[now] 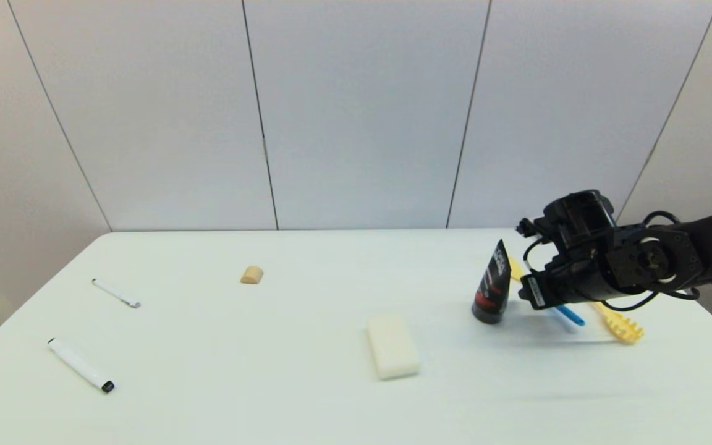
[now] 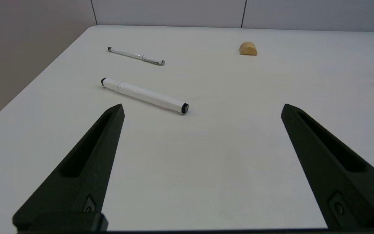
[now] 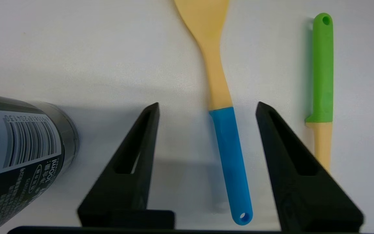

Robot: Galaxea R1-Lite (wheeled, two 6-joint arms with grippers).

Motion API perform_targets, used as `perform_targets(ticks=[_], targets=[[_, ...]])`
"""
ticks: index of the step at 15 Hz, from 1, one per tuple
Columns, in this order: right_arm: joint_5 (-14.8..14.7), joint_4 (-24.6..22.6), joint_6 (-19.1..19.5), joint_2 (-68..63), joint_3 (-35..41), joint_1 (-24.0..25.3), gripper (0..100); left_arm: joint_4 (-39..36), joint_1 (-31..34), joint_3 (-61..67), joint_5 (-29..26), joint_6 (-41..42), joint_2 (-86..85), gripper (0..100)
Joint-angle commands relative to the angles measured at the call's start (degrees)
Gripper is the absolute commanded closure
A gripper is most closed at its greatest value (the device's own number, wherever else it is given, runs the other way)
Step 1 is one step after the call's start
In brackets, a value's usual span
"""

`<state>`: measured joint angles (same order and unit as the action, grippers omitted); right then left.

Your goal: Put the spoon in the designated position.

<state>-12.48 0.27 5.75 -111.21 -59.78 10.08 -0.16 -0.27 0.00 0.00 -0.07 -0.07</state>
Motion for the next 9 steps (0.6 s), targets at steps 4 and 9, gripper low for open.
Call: perform_targets(ticks=[4,9], targets=[[-2.99,1.05,0.57,7.33,-1.56,-0.94,0,-0.02,0.0,0.0,0.0,-0.01,0.07,0],[-3.34,13.44,0.49,29.21,-1.3,-1.82,0,-0.02,0.0,0.0,0.0,-0.01,0.07,0]])
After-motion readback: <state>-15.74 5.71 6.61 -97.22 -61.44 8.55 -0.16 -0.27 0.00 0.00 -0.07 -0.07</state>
